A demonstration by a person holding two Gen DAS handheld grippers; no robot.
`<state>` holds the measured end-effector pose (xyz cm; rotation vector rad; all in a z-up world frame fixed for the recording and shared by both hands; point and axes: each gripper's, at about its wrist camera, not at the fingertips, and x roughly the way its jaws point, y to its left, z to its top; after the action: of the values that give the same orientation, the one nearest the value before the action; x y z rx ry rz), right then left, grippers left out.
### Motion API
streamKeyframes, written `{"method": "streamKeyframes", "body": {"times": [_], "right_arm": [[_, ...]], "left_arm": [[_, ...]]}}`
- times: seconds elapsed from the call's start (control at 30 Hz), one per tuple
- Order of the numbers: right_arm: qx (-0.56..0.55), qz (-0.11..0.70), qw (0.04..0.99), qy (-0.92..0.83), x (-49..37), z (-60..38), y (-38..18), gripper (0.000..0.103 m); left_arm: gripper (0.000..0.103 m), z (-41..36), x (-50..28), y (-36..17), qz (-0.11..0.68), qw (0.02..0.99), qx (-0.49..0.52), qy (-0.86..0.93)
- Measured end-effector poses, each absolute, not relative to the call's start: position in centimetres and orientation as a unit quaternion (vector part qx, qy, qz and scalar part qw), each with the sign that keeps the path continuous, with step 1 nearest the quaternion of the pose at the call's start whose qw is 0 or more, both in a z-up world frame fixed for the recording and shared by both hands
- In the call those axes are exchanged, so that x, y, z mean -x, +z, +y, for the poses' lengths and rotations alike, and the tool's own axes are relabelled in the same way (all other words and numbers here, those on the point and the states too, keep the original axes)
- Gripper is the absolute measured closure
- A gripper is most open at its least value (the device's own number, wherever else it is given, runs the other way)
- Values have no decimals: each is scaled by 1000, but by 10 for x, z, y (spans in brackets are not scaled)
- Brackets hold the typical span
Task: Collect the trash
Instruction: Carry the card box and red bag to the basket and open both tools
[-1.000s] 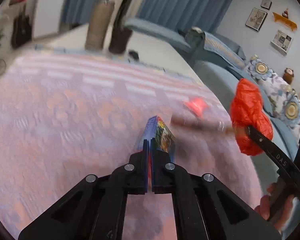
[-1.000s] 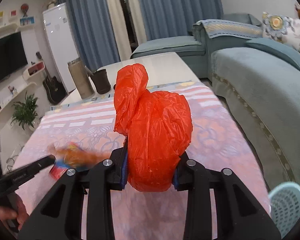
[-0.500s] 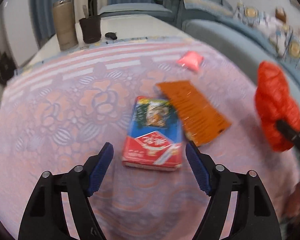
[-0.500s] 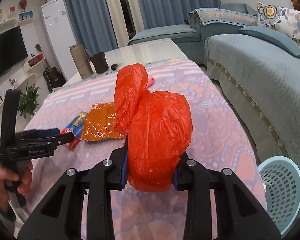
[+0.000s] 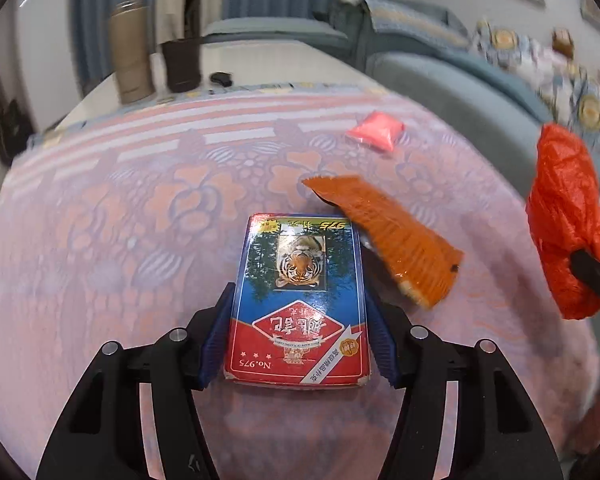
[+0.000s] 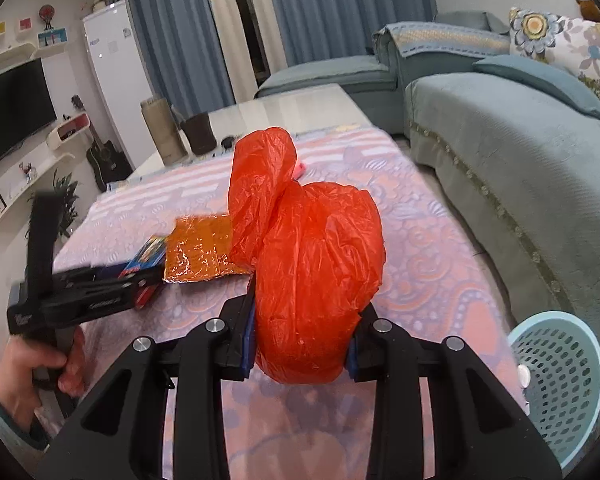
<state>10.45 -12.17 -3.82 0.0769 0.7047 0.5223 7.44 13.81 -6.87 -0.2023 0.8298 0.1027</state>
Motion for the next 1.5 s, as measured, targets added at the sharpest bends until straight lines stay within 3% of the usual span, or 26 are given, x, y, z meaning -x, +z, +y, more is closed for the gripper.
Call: {"method": "streamKeyframes", "body": {"times": [0.27, 0.57, 1.03, 1.13, 1.23, 1.33, 1.5], "right_arm": [[-69, 299, 927, 217, -76, -176, 1, 73], [-117, 293, 943, 111, -58, -277, 13, 73], [-210, 449, 867, -50, -80, -399, -112, 72], [-216, 461, 859, -59, -80, -402, -126, 67], [-224, 466, 854, -66, -82, -408, -136, 62], [-226, 467, 852, -75, -81, -411, -140, 53], [-232, 453, 858, -64, -81, -412, -135, 53]], "left_arm": [[46, 93, -30, -4, 312, 941, 129, -12], [46, -39, -50, 47, 276, 945, 97, -149], [45, -180, -120, -59, 396, 872, 90, -273], [42, -189, -122, -74, 412, 863, 82, -279], [30, -187, -119, -72, 403, 869, 79, -277], [29, -179, -118, -69, 397, 874, 82, -269], [29, -164, -118, -63, 395, 873, 108, -266]]}}
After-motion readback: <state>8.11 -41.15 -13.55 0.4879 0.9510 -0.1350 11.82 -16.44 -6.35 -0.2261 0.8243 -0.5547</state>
